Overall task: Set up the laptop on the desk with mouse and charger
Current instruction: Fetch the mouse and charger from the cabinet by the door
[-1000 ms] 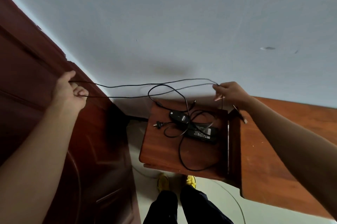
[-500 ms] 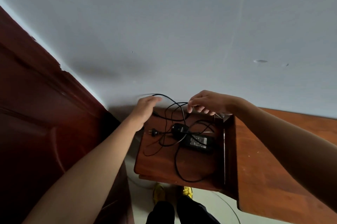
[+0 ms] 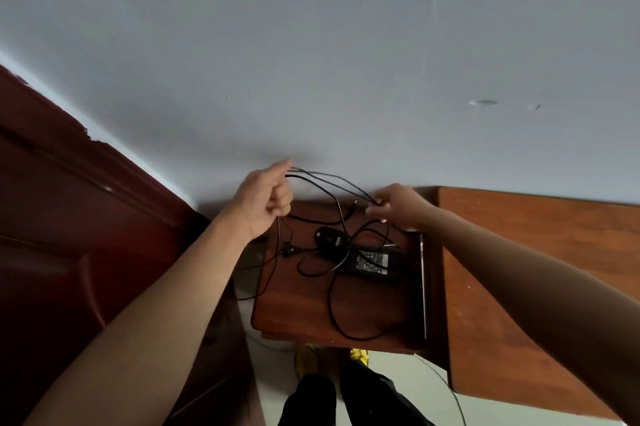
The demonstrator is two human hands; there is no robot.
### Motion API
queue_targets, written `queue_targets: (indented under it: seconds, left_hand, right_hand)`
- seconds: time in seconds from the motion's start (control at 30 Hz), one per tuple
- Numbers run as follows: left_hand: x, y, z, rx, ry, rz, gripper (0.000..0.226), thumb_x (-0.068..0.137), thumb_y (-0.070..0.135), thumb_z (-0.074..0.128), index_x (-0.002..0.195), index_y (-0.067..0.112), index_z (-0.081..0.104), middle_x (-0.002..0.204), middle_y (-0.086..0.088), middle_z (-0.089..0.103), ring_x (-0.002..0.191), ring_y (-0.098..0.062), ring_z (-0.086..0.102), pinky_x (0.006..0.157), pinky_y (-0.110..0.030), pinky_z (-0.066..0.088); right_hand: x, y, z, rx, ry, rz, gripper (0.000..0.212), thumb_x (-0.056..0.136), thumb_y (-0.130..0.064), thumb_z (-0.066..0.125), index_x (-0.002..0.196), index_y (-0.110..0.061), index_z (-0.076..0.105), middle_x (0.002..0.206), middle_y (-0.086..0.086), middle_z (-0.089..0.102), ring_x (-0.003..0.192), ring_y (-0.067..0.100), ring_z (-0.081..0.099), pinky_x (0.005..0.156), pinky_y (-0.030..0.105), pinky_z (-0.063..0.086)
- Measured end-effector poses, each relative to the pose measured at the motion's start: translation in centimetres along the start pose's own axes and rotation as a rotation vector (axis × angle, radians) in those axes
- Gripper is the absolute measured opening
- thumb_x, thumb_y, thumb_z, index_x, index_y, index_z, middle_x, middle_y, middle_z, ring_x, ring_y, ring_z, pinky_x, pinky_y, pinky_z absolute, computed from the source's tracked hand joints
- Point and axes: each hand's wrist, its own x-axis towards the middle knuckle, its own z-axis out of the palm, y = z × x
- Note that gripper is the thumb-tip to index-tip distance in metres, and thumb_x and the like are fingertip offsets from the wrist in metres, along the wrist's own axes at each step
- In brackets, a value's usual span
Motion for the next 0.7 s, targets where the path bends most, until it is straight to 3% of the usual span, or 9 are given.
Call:
queue_targets:
  seconds: [0.07, 0.13, 0.27, 0.33, 0.47, 0.6, 0.7]
  left_hand:
    - [-0.5, 2.4, -1.2, -0.130, 0.010, 0.057, 0.056, 0.095, 0.034, 0.048, 0.042, 0.023, 0.032, 0.036, 0.009, 0.019, 0.032, -0.007, 0.018, 0.032, -0.018, 0.016]
    - [-1.3, 4.5, -2.7, -0.180, 0.057, 0.104, 0.058, 0.095, 0.036, 0.046, 0.041, 0.022, 0.031, 0.036, 0.009, 0.018, 0.032, -0.008, 0.016, 0.032, -0.020, 0.014]
    - [-2.7, 5.5, -5.6, -0.179, 0.175, 0.130, 0.055, 0.095, 0.041, 0.046, 0.047, 0.023, 0.029, 0.038, 0.008, 0.018, 0.033, -0.009, 0.013, 0.032, -0.021, 0.011]
    - [-2.9, 4.2, -6.6, -0.144, 0.229, 0.134, 0.046, 0.096, 0.031, 0.048, 0.054, 0.024, 0.030, 0.039, 0.009, 0.020, 0.031, -0.006, 0.017, 0.032, -0.020, 0.011]
    - [-2.8, 0.2, -7.5, 0.033, 0.322, 0.104, 0.039, 0.090, 0.008, 0.056, 0.060, 0.019, 0.035, 0.039, 0.009, 0.026, 0.030, -0.004, 0.022, 0.037, -0.018, 0.010]
    - [-2.1, -3.1, -6.3, 0.140, 0.340, -0.041, 0.046, 0.093, 0.020, 0.056, 0.053, 0.014, 0.034, 0.041, 0.001, 0.031, 0.031, -0.009, 0.024, 0.036, -0.018, 0.011]
    - [-1.4, -4.8, -4.2, 0.146, 0.268, -0.093, 0.044, 0.097, 0.028, 0.050, 0.060, 0.004, 0.054, 0.052, -0.008, 0.053, 0.037, -0.012, 0.038, 0.037, -0.017, 0.019]
  right_hand:
    - [0.1, 1.0, 3.1, -0.064, -0.032, 0.071, 0.022, 0.086, -0.036, 0.065, 0.070, -0.023, 0.059, 0.073, -0.005, 0.059, 0.075, 0.019, 0.058, 0.062, 0.028, 0.039]
    - [0.2, 1.4, 5.2, 0.022, -0.071, 0.109, 0.025, 0.088, -0.037, 0.064, 0.067, -0.026, 0.057, 0.076, -0.005, 0.059, 0.079, 0.017, 0.057, 0.067, 0.028, 0.040]
    - [0.7, -0.2, 4.5, 0.057, 0.002, -0.014, 0.036, 0.093, -0.030, 0.059, 0.059, -0.019, 0.055, 0.059, -0.001, 0.052, 0.069, 0.025, 0.054, 0.060, 0.032, 0.034]
    - [0.8, -1.7, 2.8, 0.084, 0.109, -0.050, 0.040, 0.094, -0.035, 0.057, 0.058, -0.018, 0.054, 0.052, -0.005, 0.045, 0.062, 0.021, 0.048, 0.058, 0.032, 0.032]
    - [0.4, -5.0, -1.9, 0.162, 0.247, -0.127, 0.034, 0.094, -0.033, 0.056, 0.065, -0.019, 0.066, 0.055, -0.012, 0.062, 0.059, 0.004, 0.058, 0.061, 0.027, 0.042]
    - [-0.4, -6.6, -5.3, 0.385, 0.122, -0.068, 0.036, 0.098, -0.028, 0.053, 0.067, -0.010, 0.062, 0.054, 0.001, 0.065, 0.047, 0.012, 0.061, 0.050, 0.021, 0.048]
    - [-1.2, -7.6, -6.2, 0.656, 0.027, -0.021, 0.035, 0.098, -0.027, 0.053, 0.072, -0.007, 0.062, 0.059, 0.011, 0.067, 0.050, 0.019, 0.064, 0.046, 0.023, 0.049]
